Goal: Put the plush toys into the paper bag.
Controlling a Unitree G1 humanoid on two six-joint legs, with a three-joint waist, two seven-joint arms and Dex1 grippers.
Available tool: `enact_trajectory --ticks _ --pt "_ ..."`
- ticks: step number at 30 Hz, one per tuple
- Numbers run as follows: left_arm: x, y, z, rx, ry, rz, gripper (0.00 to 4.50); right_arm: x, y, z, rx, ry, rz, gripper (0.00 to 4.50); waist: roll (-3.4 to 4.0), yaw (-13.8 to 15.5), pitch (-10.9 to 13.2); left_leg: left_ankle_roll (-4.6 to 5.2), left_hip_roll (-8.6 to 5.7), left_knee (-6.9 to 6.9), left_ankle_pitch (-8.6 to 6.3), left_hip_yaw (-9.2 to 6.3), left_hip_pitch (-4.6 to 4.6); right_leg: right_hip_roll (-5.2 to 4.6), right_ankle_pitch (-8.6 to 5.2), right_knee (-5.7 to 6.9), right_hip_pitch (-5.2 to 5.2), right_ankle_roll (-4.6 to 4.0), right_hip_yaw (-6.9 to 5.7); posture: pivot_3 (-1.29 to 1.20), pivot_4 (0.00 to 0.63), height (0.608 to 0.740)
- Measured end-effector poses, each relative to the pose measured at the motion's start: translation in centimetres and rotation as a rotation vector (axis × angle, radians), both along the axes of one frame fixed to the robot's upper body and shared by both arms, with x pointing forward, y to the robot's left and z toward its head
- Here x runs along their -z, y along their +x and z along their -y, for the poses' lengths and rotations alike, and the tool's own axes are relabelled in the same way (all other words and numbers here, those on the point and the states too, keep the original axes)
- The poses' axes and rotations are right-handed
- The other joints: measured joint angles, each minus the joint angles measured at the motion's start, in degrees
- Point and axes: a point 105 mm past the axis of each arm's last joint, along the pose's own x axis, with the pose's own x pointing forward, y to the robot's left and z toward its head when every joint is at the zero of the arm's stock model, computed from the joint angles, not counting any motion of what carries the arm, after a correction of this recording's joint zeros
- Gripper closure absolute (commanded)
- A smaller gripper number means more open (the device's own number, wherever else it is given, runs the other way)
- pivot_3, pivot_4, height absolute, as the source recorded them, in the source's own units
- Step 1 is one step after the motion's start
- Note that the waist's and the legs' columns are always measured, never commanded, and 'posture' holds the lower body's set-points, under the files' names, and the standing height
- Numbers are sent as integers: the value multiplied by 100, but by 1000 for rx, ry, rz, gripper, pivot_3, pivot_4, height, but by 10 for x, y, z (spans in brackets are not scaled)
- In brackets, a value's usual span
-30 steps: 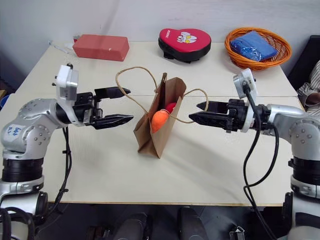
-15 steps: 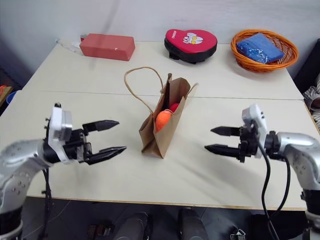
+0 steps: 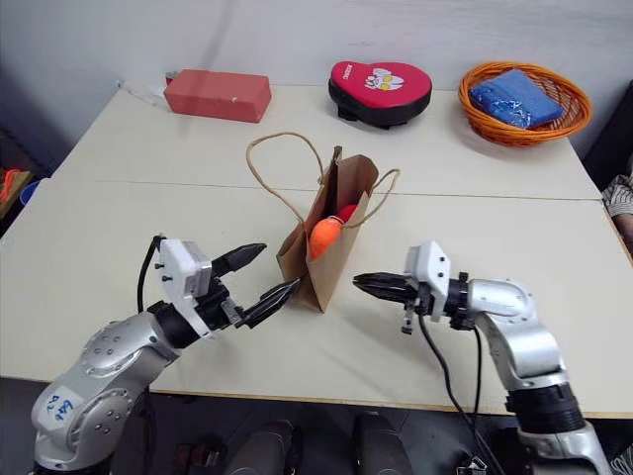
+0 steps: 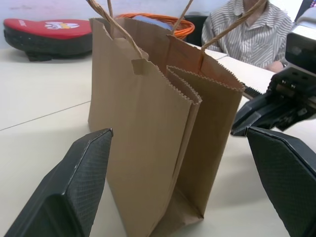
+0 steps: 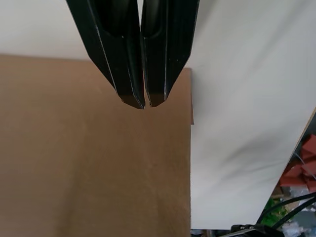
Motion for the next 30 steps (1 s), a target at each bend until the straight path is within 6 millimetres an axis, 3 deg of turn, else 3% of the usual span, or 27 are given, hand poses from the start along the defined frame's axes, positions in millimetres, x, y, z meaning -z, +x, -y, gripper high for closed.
enact_trajectory --ticks 5,17,20,30 --pt "2 10 14 -8 -5 15 0 6 6 -27 8 22 26 4474 0 22 0 0 -2 0 0 -1 -4 -1 0 -4 -1 0 -1 0 150 740" --pt "9 31 21 -64 2 14 0 7 7 -46 13 28 43 4474 0 -5 0 -3 -2 -1 1 -2 -2 0 0 -2 -4 0 -3 0 150 740" --pt "9 32 21 -66 6 20 618 7 7 -45 15 25 43 4500 0 -7 0 -3 -2 -2 1 -2 -3 0 0 -2 -5 0 -3 0 150 740" --pt "12 36 14 -65 29 32 3810 12 5 -41 16 14 31 4500 0 -5 0 -3 -2 -2 1 -2 -3 -1 0 -2 -4 0 -3 0 150 740"
